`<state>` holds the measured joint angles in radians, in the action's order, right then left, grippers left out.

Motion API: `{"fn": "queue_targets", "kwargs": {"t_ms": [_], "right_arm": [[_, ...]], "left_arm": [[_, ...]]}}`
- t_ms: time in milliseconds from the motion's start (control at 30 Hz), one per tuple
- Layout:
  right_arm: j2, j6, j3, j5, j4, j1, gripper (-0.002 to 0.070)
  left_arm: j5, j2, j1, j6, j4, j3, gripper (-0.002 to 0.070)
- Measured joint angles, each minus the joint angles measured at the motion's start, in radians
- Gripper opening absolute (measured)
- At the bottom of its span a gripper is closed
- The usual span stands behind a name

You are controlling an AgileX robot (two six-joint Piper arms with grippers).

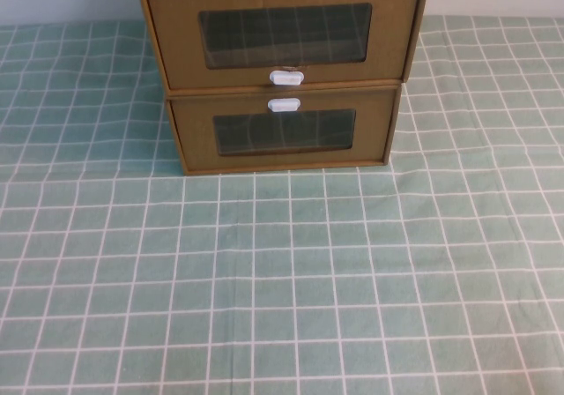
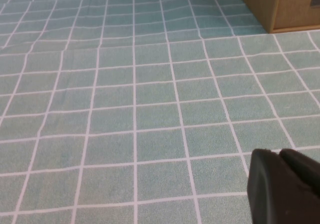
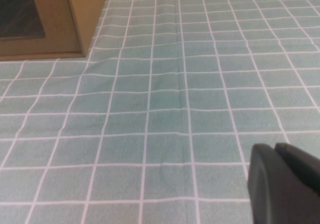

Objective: Open the shoe box
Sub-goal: 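Pull the top drawer of the cardboard box fully open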

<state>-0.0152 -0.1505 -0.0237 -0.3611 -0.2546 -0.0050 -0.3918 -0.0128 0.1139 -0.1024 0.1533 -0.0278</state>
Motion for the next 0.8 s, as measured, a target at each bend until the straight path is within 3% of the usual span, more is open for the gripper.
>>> {"fn": "queue_targets", "kwargs": {"t_ms": [567,800], "right_arm": [[0.000,0.000,0.000,0.003,0.000,0.000,-0.0014],[0.000,0.000,0.000,0.124,0.000,0.000,-0.0014]], "left_arm": [[0.024,0.000,0.000,0.000,0.000,0.000,-0.0005],[0.327,0.000,0.000,0.000,0.000,0.000,-0.0005]]}}
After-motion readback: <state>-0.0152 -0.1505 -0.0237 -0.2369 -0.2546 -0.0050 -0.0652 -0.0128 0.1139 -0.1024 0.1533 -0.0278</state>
